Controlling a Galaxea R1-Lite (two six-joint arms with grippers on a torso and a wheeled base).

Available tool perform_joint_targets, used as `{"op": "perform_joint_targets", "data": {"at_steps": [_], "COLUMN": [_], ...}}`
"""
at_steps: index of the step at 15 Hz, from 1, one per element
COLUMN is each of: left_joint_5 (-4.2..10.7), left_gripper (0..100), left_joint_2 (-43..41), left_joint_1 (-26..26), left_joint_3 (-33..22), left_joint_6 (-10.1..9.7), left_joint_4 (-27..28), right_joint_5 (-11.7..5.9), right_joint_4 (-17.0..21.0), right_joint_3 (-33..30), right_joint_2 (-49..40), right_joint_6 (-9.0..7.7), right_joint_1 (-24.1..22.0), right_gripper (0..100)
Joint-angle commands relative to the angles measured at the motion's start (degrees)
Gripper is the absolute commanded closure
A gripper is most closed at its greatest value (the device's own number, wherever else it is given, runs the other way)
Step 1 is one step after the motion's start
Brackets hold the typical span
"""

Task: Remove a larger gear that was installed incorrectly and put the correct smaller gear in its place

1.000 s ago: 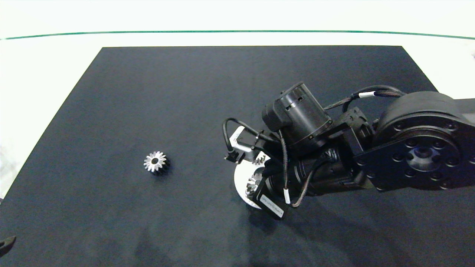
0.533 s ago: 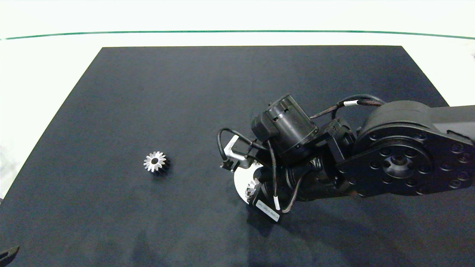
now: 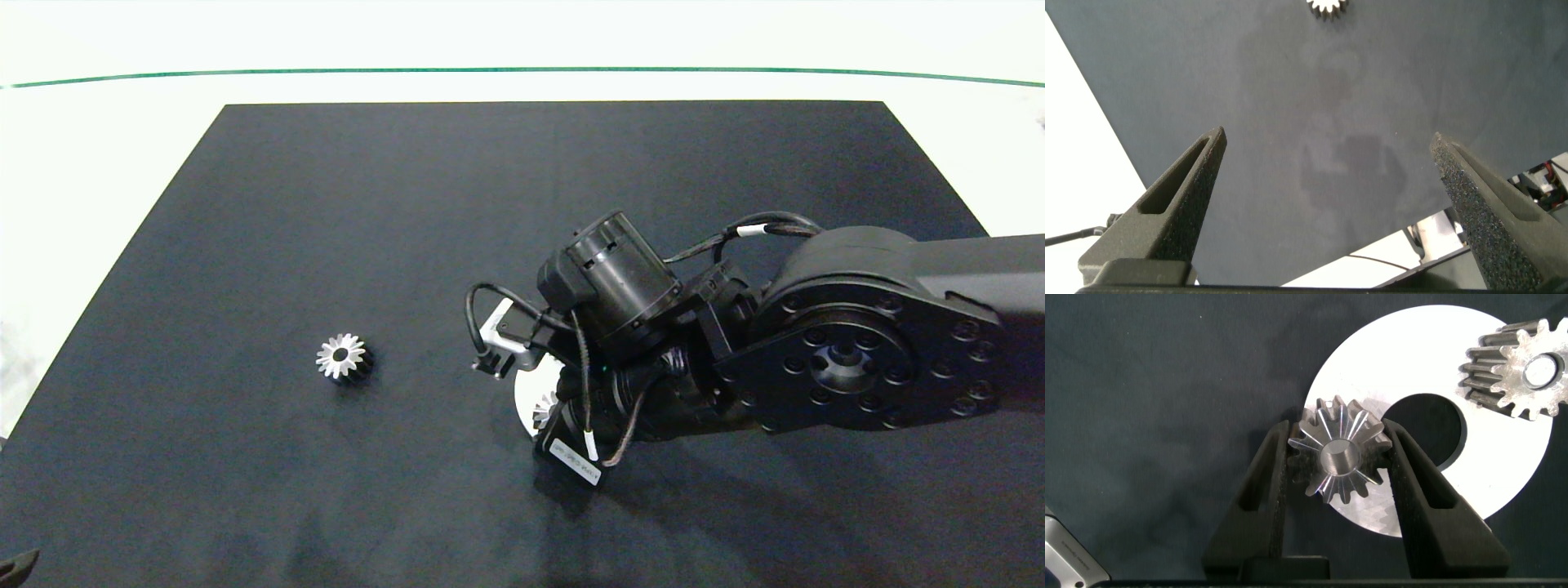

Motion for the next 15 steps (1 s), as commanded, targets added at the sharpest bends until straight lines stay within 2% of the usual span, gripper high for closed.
{"op": "perform_joint_targets", "data": {"at_steps": [1, 9, 10, 15], "left_joint_5": [-0.07, -0.16, -0.16, -0.16], "left_gripper": [0, 0, 0, 0], "left_joint_2": [-0.5, -1.4, -1.5, -1.5], "left_joint_1": [-0.5, -0.9, -0.9, -0.9], "left_joint_3": [0.7, 1.9, 1.9, 1.8], "left_joint_6": [0.09, 0.09, 0.09, 0.09], "left_joint_4": [0.2, 0.2, 0.2, 0.2], "right_joint_5": [-0.05, -0.22, -0.22, -0.75], "right_joint_4": [0.2, 0.3, 0.3, 0.3], "right_joint_3": [-0.6, -0.9, -1.0, -0.7], "right_joint_2": [1.2, 1.9, 2.1, 1.9], "right_joint_6": [-0.11, 0.15, 0.15, 0.24], "right_joint_1": [0.5, 0.7, 0.7, 0.7], "right_gripper": [72, 72, 0, 0]}}
